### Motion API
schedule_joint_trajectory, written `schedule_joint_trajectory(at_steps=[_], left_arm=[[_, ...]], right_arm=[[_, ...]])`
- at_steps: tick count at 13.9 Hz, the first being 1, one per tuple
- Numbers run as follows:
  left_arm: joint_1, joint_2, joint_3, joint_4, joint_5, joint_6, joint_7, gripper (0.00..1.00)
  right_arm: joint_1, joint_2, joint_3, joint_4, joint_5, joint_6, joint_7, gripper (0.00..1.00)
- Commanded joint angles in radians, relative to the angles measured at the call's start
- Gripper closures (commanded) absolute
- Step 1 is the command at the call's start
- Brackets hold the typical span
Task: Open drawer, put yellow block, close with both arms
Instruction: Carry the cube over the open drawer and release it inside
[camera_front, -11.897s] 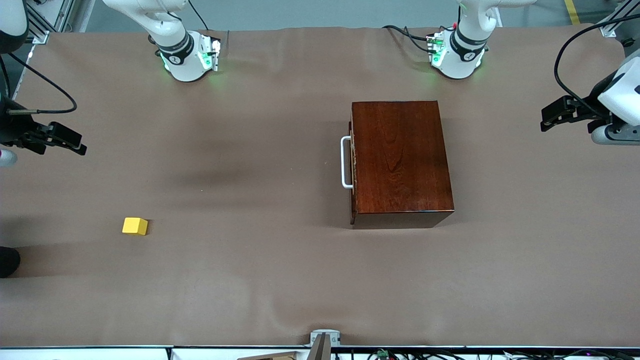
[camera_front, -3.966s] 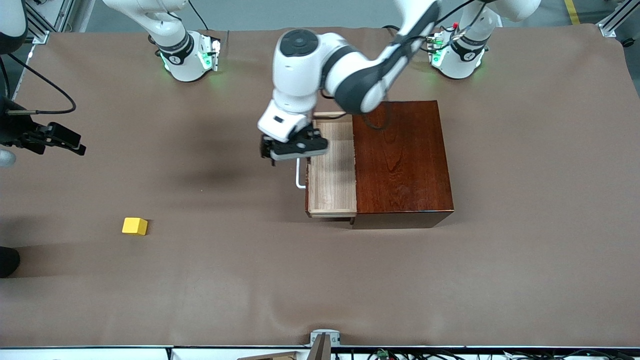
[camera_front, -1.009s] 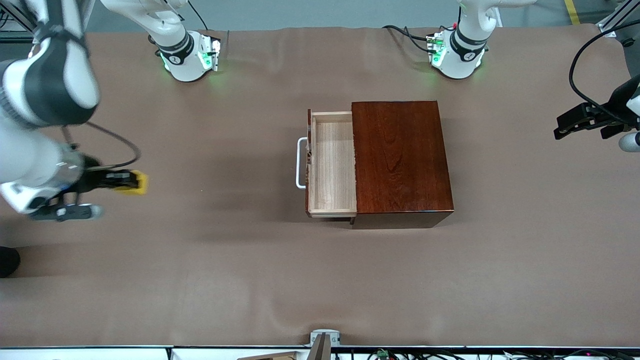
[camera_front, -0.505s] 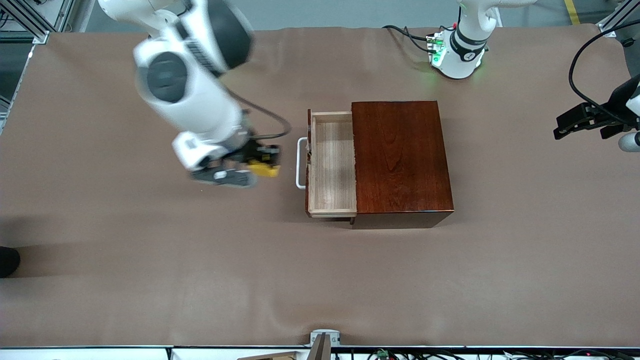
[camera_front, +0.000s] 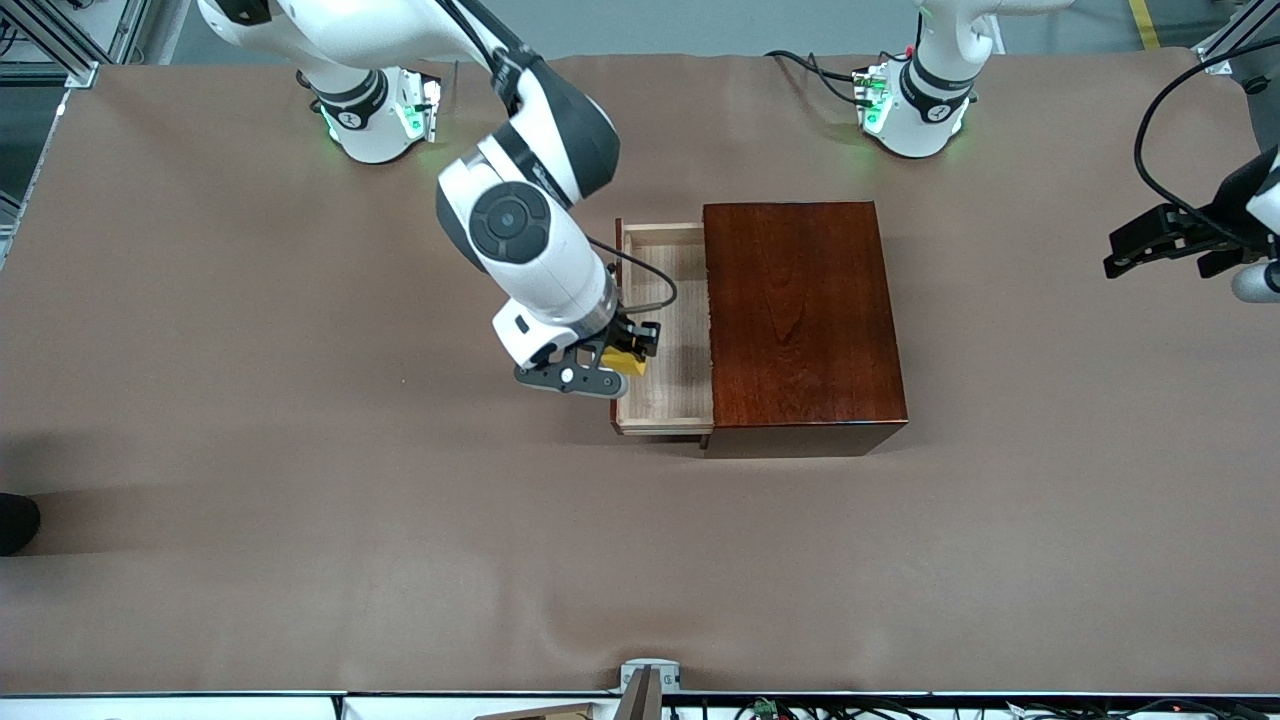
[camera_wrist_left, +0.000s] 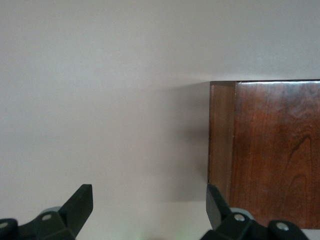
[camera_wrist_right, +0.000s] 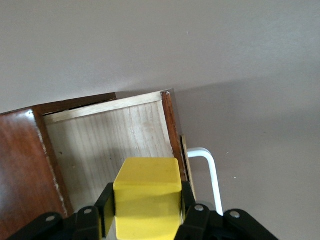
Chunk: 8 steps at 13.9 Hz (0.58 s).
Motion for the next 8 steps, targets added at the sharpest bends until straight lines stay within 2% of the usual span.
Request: schedule_joint_trajectory(at_steps=[1,7,8], left_arm=[[-0.002,-0.012,-0.009,0.000,0.007,0.003,0.020,0.00],[0.009,-0.009,-0.007,0.000,0.012,0.006,0.020,0.00],[0.009,-0.009,-0.007,0.000,0.012,0.006,0.022,0.00]], right_arm=[[0.029,0.047,-0.014,0.033,0.017,0.040,0.014,1.00],[0.066,0.142,-0.014,0.033,0.019,0.166,0.019,1.00],[0.074,0.150,-0.014,0.033,0.017,0.179,0.019,0.95]])
